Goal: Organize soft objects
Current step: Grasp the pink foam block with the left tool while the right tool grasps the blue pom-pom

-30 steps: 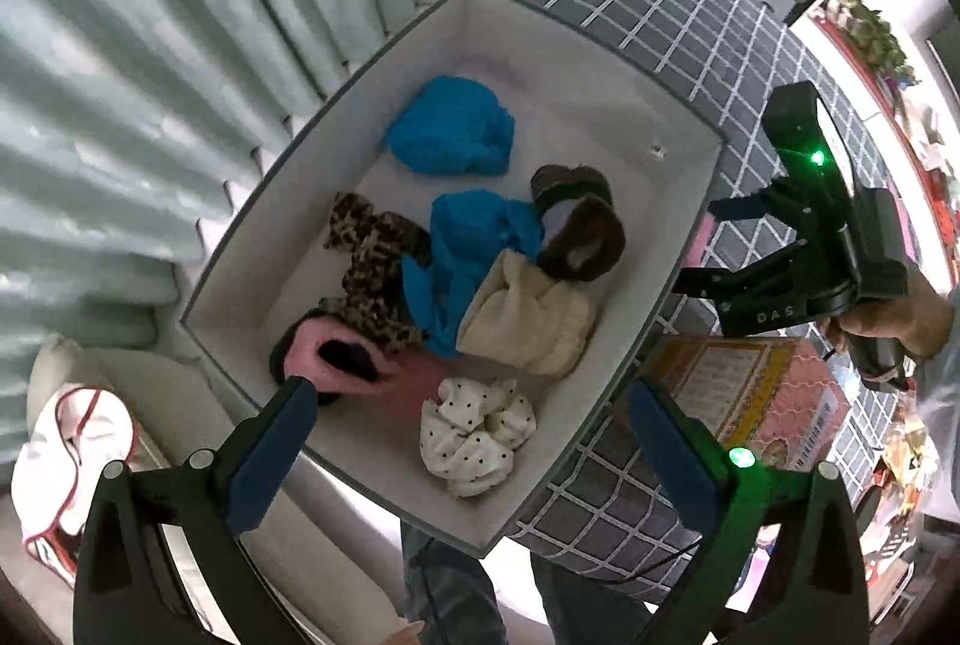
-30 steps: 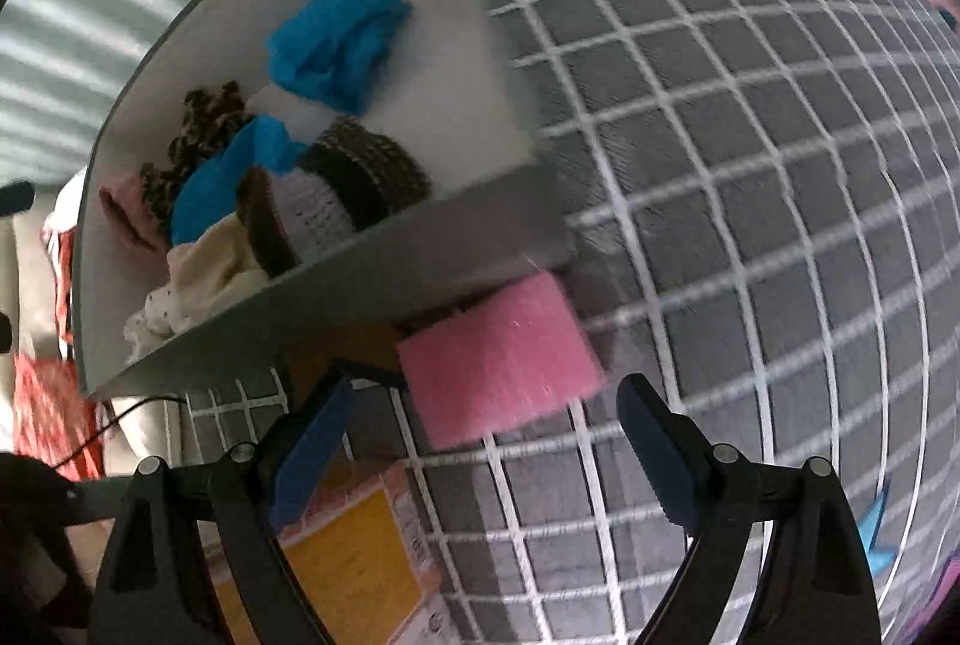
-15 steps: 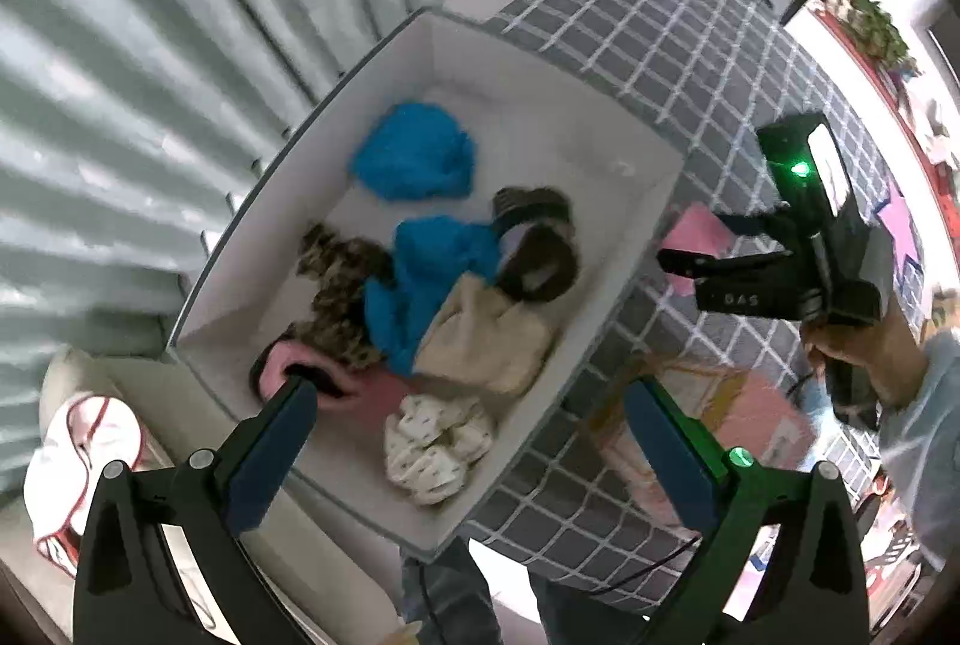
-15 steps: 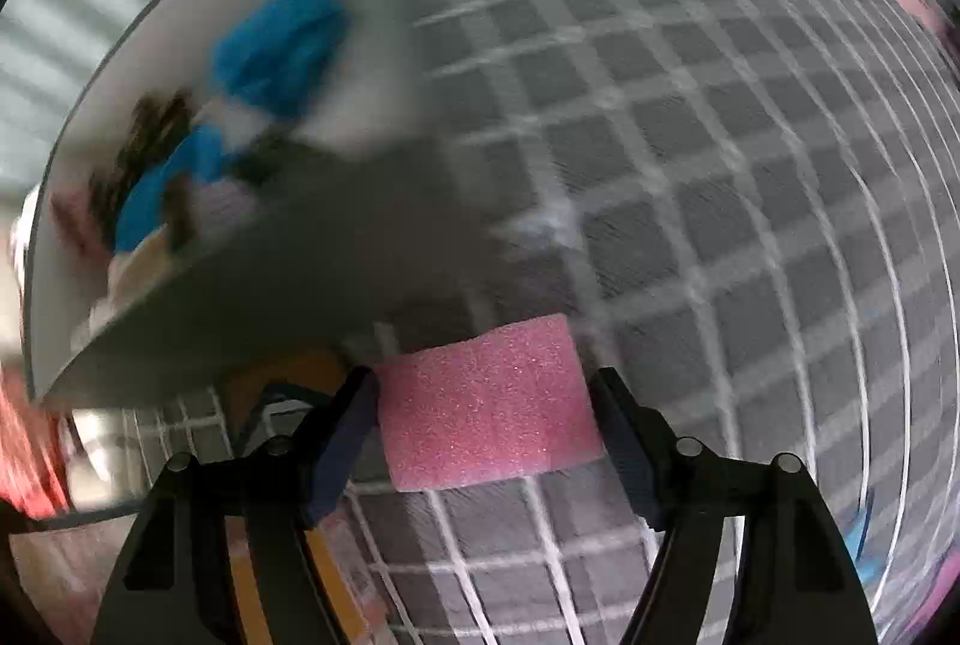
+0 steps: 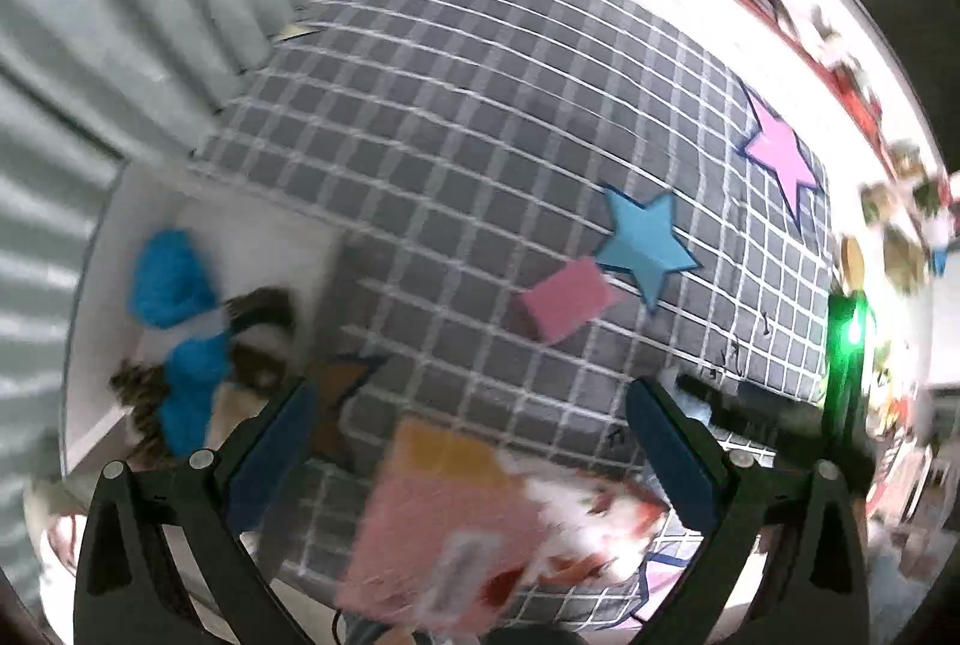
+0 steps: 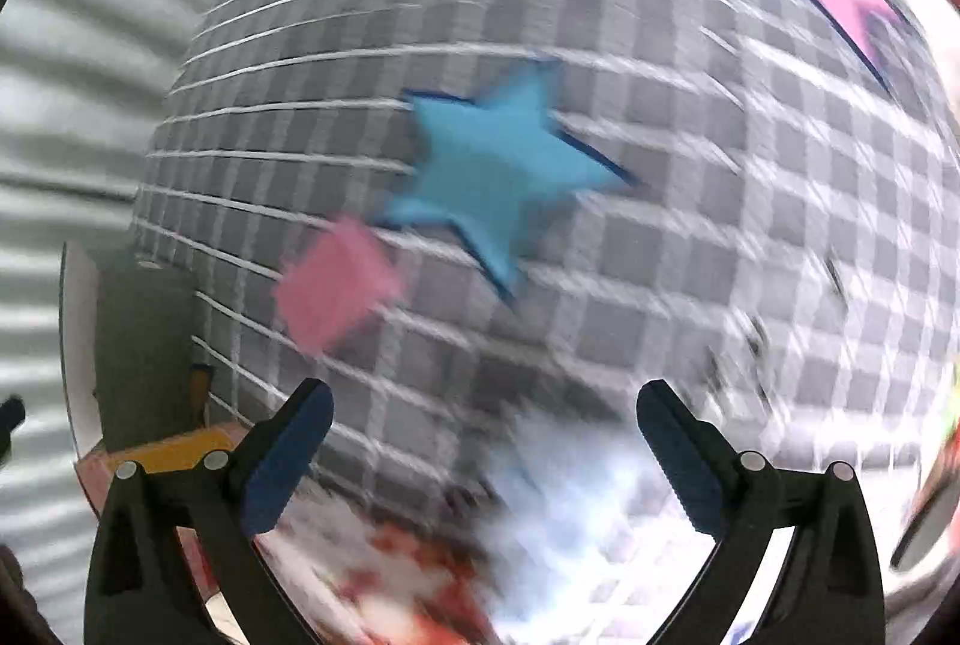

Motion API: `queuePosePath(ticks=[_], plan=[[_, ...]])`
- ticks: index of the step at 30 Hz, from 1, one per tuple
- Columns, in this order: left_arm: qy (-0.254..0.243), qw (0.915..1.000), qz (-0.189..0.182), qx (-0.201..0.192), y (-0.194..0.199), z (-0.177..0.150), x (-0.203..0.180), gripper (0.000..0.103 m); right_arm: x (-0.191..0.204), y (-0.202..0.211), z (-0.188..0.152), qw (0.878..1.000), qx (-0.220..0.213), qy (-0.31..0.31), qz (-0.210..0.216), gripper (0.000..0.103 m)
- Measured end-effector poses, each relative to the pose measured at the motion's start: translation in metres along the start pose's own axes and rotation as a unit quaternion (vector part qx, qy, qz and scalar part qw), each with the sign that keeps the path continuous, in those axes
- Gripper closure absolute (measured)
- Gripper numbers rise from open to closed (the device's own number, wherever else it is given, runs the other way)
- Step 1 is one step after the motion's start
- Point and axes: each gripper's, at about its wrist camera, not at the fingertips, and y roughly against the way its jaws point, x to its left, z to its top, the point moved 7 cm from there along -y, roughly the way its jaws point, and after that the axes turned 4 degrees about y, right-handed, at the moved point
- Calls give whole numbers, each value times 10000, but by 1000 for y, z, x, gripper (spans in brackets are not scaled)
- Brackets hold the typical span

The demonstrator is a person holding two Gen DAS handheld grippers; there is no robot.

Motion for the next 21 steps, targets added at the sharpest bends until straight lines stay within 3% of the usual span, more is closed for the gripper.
queuePosePath(ticks=[4, 8, 9, 13, 15, 21], plan=[[111, 9992, 48, 382, -43, 11, -38, 0, -6, -22, -32, 9989, 381, -247, 89, 1], [693, 9938, 123, 859, -91, 14, -53, 0, -1, -40, -53, 9980, 574, -269, 48, 1], [813, 9925, 177, 895, -99, 14, -54, 0, -1, -43, -56, 9980, 585, -235, -30, 5], [1252, 9864, 508, 932, -130, 17, -51, 0, -6, -44, -64, 9981, 577, -209, 22, 72], [1469, 9831, 588, 920, -142, 20, -49, 0, -10, -41, -68, 9970, 638, -308, 304, 74], [1856, 9737, 868, 994, -172, 24, -42, 0, -37, -9, -74, 9967, 432, -429, 537, 74]])
